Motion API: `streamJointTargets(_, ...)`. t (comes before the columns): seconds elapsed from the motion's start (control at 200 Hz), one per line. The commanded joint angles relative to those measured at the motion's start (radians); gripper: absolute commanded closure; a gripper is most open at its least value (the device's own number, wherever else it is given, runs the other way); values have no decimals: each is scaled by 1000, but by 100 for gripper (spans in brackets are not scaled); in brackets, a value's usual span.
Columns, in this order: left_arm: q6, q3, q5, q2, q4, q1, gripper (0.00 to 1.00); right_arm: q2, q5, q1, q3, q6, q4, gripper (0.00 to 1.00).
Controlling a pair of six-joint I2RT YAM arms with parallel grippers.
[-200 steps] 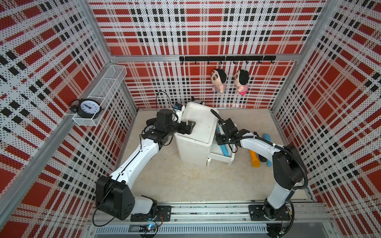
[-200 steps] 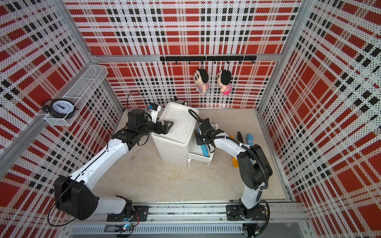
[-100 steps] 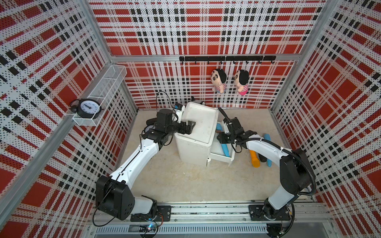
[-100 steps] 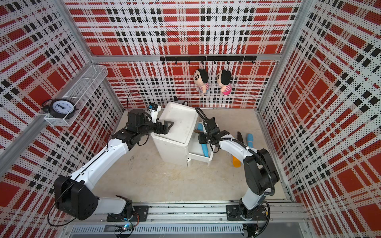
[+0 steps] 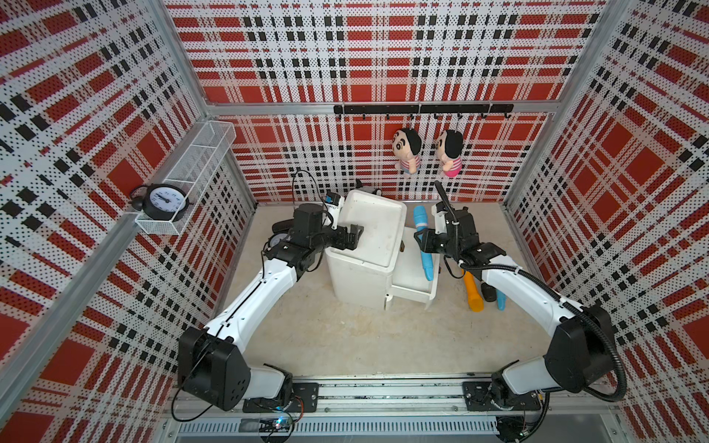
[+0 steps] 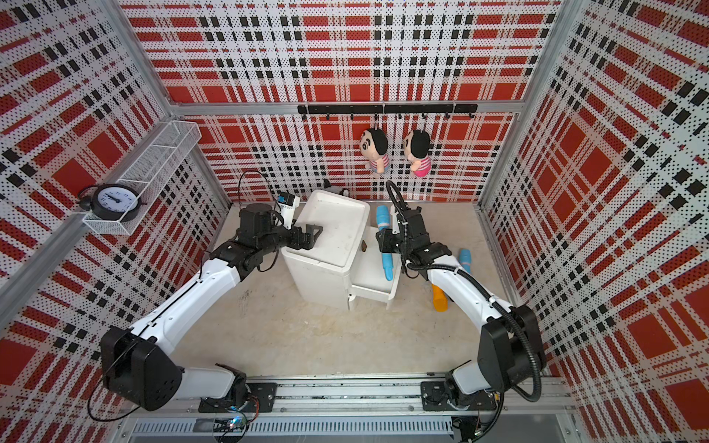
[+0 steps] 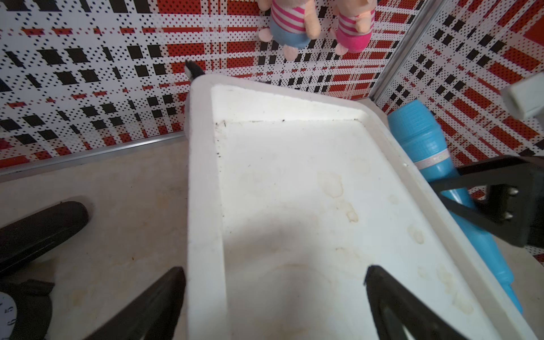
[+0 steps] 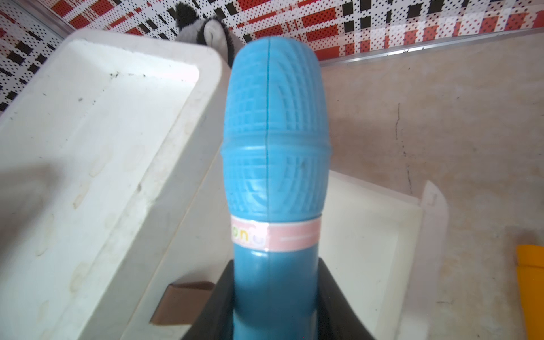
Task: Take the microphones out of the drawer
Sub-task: Pick up the microphone from the drawer, then place the microphone at the center of the board.
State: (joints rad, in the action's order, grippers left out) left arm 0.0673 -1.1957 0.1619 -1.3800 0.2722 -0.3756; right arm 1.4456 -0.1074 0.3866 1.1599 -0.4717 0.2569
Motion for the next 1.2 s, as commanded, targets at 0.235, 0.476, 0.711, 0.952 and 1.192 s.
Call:
streamJointTargets(0.235,-2,-41,-145,-32,51,-87,2,-139,-65,-204,23,142,143,100)
streamJointTargets(0.476,6,-55,-119,-45,34,-85,2,-174,-45,-252,-134,155,110,100)
streamJointTargets(0.711,22,-5,-76,-26,-13,-53,2,-153,-89,-250,-299,143,-8,100)
streamJointTargets(0.952,31,22,-76,-21,-33,-35,2,-71,-81,-246,-366,150,-86,100)
streamJointTargets(1.192,25,28,-55,-11,-42,-20,2,35,-34,-236,-379,138,-106,100)
